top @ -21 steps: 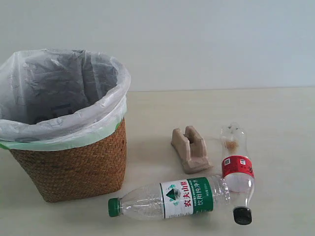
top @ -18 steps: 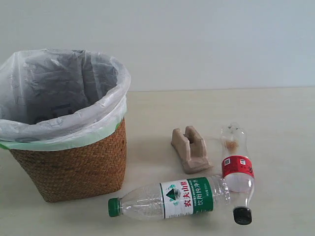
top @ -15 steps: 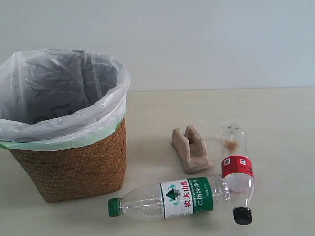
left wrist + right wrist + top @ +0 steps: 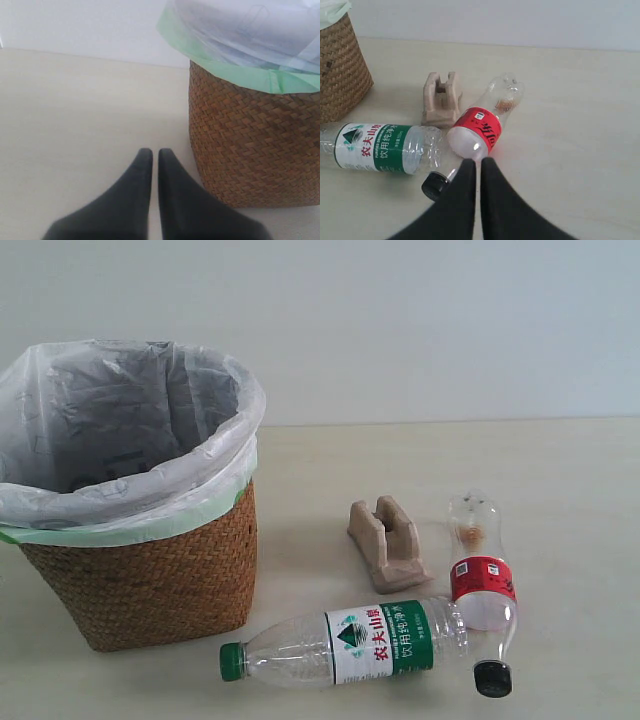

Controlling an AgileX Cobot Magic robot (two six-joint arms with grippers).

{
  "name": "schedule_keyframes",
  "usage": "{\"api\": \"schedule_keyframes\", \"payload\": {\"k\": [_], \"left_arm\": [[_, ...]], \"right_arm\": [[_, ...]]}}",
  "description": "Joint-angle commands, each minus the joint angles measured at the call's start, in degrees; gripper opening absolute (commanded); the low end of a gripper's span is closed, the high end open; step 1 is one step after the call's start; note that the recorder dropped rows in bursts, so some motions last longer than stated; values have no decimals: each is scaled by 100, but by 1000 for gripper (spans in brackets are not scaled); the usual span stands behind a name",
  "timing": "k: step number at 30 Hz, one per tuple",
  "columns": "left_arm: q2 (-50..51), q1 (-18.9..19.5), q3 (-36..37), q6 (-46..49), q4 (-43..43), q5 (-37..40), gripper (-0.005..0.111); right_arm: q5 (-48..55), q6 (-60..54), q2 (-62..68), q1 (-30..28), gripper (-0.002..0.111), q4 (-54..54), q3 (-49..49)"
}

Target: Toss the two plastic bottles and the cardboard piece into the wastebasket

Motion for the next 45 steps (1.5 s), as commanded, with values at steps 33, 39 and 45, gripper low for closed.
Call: {"api": "schedule_keyframes", "payload": {"k": [33,39,45], "left_arm": [[-18,-24,20,-15,9,-2,4],[-18,-24,20,-15,9,-2,4],[-18,-24,20,-15,9,-2,4]], "right_arm": [[-855,2163,-27,-14,0,2003,1],[-1824,2205,-27,-14,0,2063,1],[-2992,2181,-27,-14,0,2014,-91]]}}
